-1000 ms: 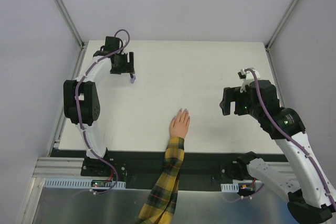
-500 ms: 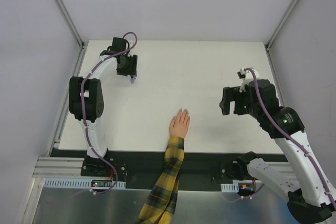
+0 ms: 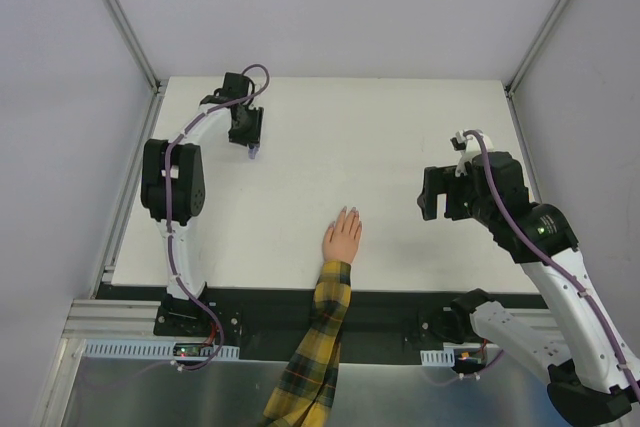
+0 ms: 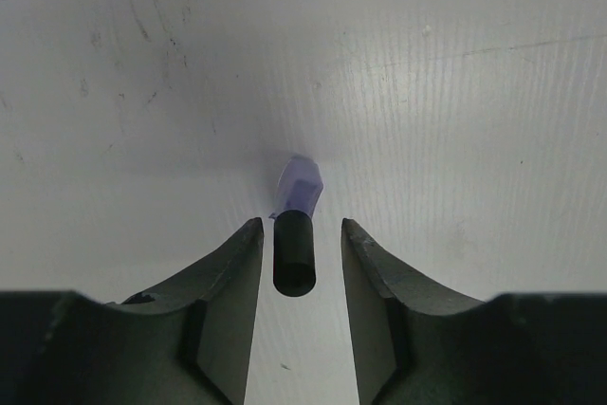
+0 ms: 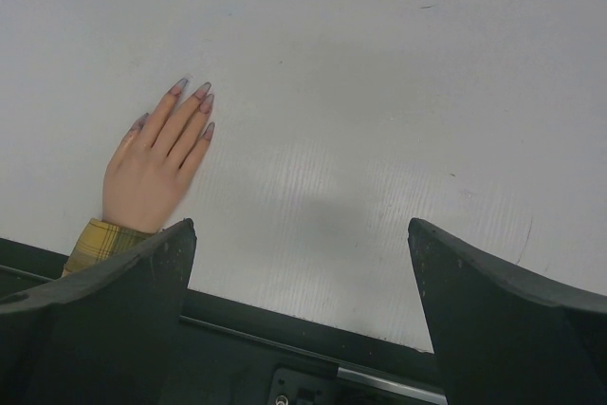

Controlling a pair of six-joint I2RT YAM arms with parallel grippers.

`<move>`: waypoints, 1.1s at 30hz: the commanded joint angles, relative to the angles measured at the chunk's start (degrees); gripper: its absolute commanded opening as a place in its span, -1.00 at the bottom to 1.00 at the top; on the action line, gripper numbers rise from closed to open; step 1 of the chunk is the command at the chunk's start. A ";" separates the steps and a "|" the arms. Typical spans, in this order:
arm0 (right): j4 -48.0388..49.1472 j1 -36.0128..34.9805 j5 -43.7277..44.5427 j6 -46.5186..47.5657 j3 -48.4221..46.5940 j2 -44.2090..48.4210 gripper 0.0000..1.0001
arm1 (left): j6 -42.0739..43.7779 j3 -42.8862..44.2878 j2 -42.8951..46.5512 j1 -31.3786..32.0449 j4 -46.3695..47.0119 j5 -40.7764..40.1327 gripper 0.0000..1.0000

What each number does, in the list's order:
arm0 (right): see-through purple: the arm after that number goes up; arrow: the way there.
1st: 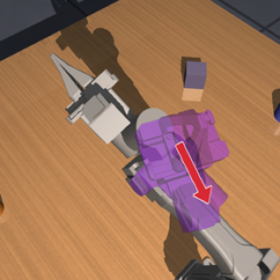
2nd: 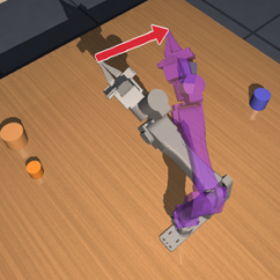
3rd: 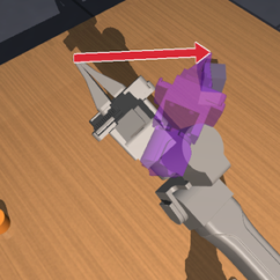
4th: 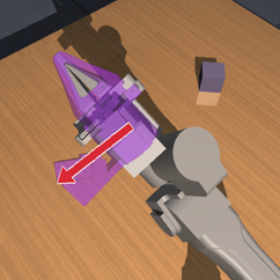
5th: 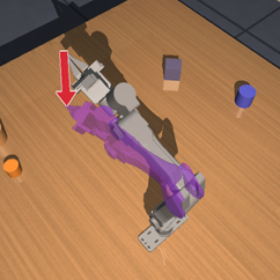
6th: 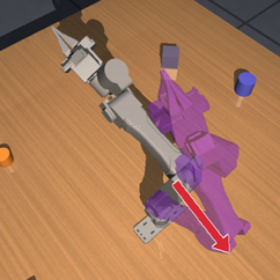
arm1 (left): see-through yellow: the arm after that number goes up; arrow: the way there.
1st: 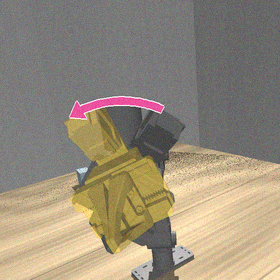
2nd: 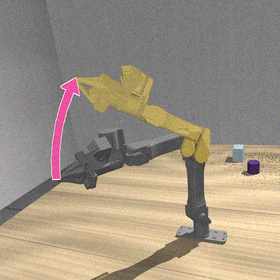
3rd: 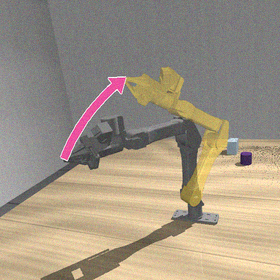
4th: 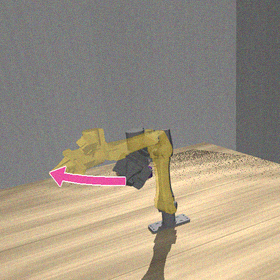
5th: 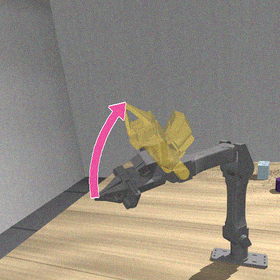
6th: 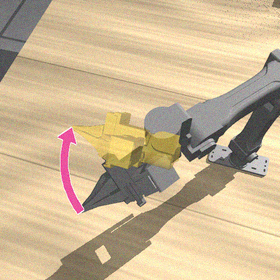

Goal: Paint the nails

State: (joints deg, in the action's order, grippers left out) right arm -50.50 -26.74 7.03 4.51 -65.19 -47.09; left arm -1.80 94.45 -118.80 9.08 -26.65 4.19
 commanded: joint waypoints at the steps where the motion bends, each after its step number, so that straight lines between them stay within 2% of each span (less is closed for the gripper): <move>1: -0.83 0.11 0.09 -0.91 -0.20 -0.19 0.93 | 1.28 2.40 -0.20 0.76 -1.29 -1.55 -0.28; 4: -0.56 0.20 -0.08 -1.00 -0.03 -0.63 0.93 | 1.28 2.31 -0.20 1.11 -1.56 -1.90 -0.47; 5: -0.48 0.20 -0.17 -1.00 0.06 -0.72 0.93 | 2.49 2.40 -0.20 1.20 -1.73 -1.99 -0.71; 7: 0.48 0.11 -0.69 -1.00 0.58 -0.98 0.93 | 2.59 2.93 -0.11 1.46 -2.52 -1.90 -1.00; 10: 3.73 0.20 -2.97 0.05 2.51 -1.95 0.93 | 1.98 3.72 1.99 1.99 -4.98 0.90 -1.00; 14: 10.14 0.11 -12.45 3.21 4.45 -4.23 0.93 | -1.18 2.67 10.23 4.18 -9.11 12.13 -1.00; 18: 21.54 0.20 -30.01 8.83 7.53 -6.43 0.93 | -1.45 -1.02 19.12 8.48 -12.01 33.80 -1.00; 19: 23.76 0.20 -37.62 9.54 8.32 -6.52 0.93 | -2.23 -1.98 20.96 9.63 -12.10 36.22 -1.00; 21: 31.46 0.02 -46.35 9.38 11.21 -6.52 0.93 | -3.55 -4.27 25.36 13.04 -12.02 40.35 -1.00; 22: 34.13 0.11 -48.05 8.68 12.35 -6.44 0.93 | -4.17 -4.71 26.51 14.20 -12.19 44.81 -1.00; 24: 40.27 0.11 -50.00 7.79 14.55 -6.52 0.93 | -4.79 -5.33 28.71 16.74 -12.11 48.53 -1.00; 29: 43.99 -0.42 -52.38 8.76 16.84 -7.49 0.98 | -7.51 -3.93 30.30 22.64 -12.19 51.70 -1.00; 33: 48.73 -0.50 -55.88 7.62 18.96 -6.52 0.88 | -6.81 -3.05 29.95 25.54 -12.11 53.56 -1.00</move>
State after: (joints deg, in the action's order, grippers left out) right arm -10.90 -26.94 -41.65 11.73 -47.57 -54.52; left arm -7.64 90.56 -88.27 32.80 -37.36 52.58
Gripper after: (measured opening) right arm 0.956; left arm 0.124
